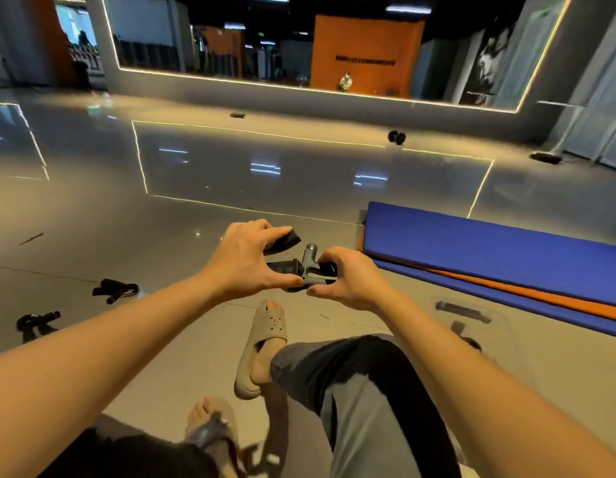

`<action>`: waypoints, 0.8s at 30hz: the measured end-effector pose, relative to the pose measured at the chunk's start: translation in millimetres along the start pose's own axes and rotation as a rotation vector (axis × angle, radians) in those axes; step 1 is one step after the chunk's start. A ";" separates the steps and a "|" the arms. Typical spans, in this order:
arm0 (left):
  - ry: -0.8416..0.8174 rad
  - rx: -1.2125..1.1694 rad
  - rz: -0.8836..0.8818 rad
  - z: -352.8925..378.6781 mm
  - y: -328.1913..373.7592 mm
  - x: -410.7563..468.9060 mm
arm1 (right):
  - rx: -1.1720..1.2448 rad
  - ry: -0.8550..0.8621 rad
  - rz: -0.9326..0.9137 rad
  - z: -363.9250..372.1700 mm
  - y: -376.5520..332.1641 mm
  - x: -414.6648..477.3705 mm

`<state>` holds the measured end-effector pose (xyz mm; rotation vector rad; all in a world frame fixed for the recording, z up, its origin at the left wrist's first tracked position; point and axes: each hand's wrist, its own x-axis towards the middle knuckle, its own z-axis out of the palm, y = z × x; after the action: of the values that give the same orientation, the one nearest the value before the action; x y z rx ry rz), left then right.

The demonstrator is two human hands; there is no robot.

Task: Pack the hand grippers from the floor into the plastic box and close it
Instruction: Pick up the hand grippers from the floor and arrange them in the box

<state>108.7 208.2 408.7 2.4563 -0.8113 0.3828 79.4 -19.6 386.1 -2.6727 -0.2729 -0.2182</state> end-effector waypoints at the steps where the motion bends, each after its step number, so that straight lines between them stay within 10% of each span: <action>1: 0.001 -0.008 0.012 4.0 14.4 -2.8 | -0.003 0.012 0.009 -7.7 3.0 -13.5; 24: -0.288 -0.202 0.376 169.8 258.0 65.8 | -0.101 0.157 0.403 -131.5 195.6 -235.4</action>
<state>17.9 -94.0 395.8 2.1934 -1.3711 0.0697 -118.7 -287.3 376.3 -2.7189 0.3311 -0.3171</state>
